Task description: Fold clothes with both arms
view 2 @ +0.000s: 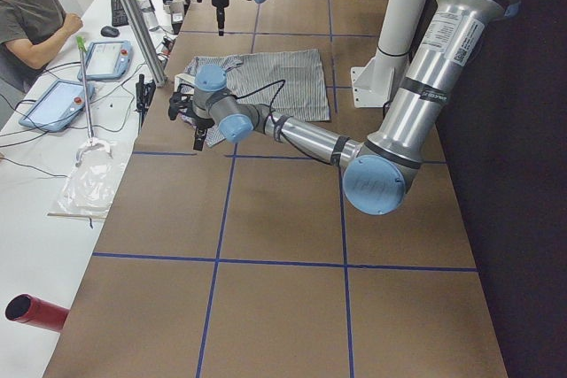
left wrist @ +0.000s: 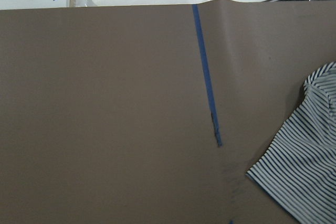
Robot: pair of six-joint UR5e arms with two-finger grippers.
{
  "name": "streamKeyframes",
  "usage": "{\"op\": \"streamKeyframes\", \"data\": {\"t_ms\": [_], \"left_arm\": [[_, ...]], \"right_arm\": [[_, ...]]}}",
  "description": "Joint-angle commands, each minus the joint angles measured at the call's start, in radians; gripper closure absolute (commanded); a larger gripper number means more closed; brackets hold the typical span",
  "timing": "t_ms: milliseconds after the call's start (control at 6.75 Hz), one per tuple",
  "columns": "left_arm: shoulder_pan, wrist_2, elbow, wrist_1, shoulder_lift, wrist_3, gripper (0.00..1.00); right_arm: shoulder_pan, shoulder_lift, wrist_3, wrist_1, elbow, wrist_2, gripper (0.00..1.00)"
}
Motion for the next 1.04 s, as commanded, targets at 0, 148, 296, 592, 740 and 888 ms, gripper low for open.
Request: {"op": "streamKeyframes", "data": {"t_ms": [0,148,296,592,740,888], "left_arm": [[0.171,0.237,0.078,-0.037,-0.06,-0.202,0.0],[0.194,0.284,0.132,-0.04,-0.091,-0.217,0.0],[0.226,0.307,0.143,-0.043,-0.094,-0.218,0.01],[0.258,0.373,0.226,-0.048,-0.145,-0.217,0.01],[0.266,0.375,0.266,-0.051,-0.174,-0.215,0.0],[0.266,0.376,0.301,-0.08,-0.184,-0.212,0.0]], "right_arm": [[0.061,-0.136,-0.21,-0.195,0.224,0.021,0.0],[0.063,-0.15,-0.215,-0.192,0.237,0.03,0.0],[0.059,-0.152,-0.212,-0.189,0.236,0.029,0.0],[0.053,-0.155,-0.206,-0.178,0.231,0.027,0.0],[0.046,-0.155,-0.203,-0.175,0.225,0.026,0.0],[0.043,-0.155,-0.201,-0.175,0.225,0.024,0.0]]}}
